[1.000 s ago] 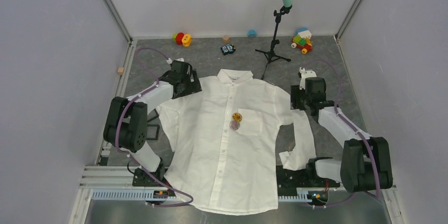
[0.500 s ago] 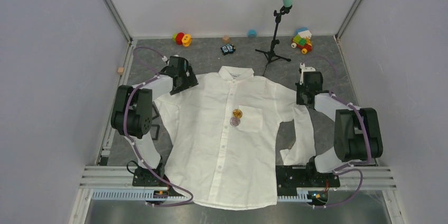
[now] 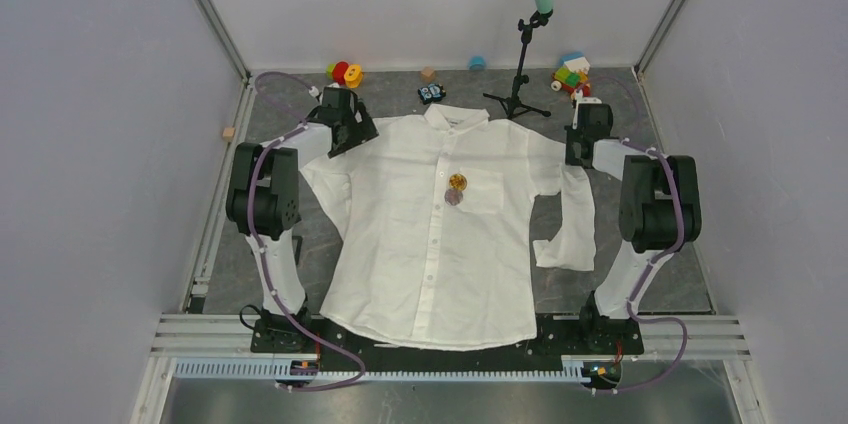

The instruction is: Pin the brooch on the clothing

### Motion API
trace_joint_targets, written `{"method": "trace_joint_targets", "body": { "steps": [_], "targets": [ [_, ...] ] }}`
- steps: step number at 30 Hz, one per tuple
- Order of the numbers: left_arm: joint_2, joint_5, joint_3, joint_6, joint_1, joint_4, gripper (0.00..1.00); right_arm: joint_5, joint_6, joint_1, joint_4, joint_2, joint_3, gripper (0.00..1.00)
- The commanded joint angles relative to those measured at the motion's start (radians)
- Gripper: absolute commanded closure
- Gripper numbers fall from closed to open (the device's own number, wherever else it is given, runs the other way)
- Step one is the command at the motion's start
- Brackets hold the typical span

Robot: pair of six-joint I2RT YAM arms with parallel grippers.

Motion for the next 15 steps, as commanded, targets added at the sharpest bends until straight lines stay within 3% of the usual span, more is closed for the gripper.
{"method": "trace_joint_targets", "body": {
  "steps": [1, 6, 8, 12, 15],
  "targets": [
    [0.087, 0.002, 0.073, 0.006, 0.012, -0.039, 0.00, 0.039, -0.041, -0.017, 0.018, 0.074, 0.099, 1.00],
    [0.111, -0.018, 0.124, 0.025, 0.012, -0.047, 0.00, 0.018, -0.046, -0.018, 0.014, 0.110, 0.150, 1.00],
    [0.113, -0.019, 0.140, 0.034, 0.012, -0.053, 0.00, 0.011, -0.045, -0.020, 0.009, 0.116, 0.166, 0.93],
    [0.068, -0.002, 0.122, 0.053, 0.012, -0.027, 0.00, -0.016, -0.045, -0.020, -0.001, 0.096, 0.178, 0.62],
    [-0.004, 0.016, 0.087, 0.076, 0.011, 0.012, 0.00, -0.045, -0.045, -0.020, 0.000, 0.047, 0.163, 0.28]
  ]
}}
